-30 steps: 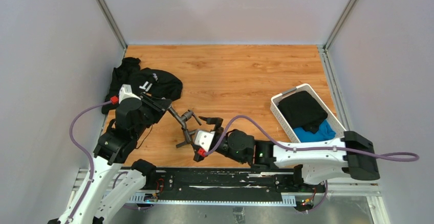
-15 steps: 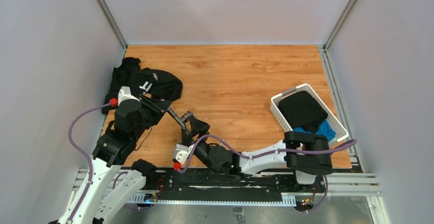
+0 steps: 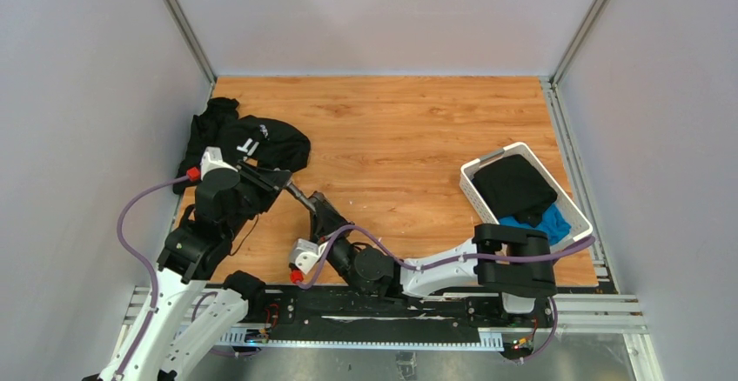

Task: Install the water faucets
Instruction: Screw the water faucet onto the adaptor.

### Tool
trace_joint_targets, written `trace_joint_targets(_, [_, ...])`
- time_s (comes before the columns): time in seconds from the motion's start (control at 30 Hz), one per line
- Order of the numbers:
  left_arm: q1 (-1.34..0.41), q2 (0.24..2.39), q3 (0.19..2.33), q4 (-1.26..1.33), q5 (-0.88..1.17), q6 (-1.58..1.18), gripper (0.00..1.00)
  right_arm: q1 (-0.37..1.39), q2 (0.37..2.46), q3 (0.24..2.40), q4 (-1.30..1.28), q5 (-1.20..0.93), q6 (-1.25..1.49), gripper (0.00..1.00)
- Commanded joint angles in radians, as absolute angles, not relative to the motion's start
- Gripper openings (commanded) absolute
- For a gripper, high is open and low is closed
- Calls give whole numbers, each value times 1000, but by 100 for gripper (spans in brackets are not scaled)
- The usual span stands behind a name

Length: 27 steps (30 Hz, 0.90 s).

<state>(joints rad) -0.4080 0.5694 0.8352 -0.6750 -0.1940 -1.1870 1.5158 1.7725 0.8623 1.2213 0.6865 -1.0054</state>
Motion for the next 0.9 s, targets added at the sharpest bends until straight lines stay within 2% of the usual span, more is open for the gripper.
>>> trace_joint_targets(0.0, [-411,565,835,-632,-184,-1201,0,1505,1766,923,1250,793,-909,0])
trace_joint_targets(0.07, [-411,559,823,-595,-175,-1202,0,1505,1739,931,1215,833,-864,0])
trace_joint_targets(0.13, [-411,555,794,-535,-150,-1206,0,1503,1661,925,1062,802,-744,0])
trace_joint_targets(0.23, [-411,552,741,-450,-102,-1202,0,1466,1509,941,644,570,-392,0])
trace_joint_targets(0.33, [-411,542,703,-389,-78,-1172,0,1380,1395,941,444,317,-109,0])
trace_joint_targets(0.4, [-411,511,660,-298,-50,-1141,0,1322,1349,927,396,177,6,0])
trace_joint_targets(0.57, [-411,409,524,-133,-32,-1145,0,1251,1304,949,287,-1,174,0])
trace_joint_targets(0.87, [-411,397,445,-5,29,-1111,0,1053,1269,871,483,-385,630,0])
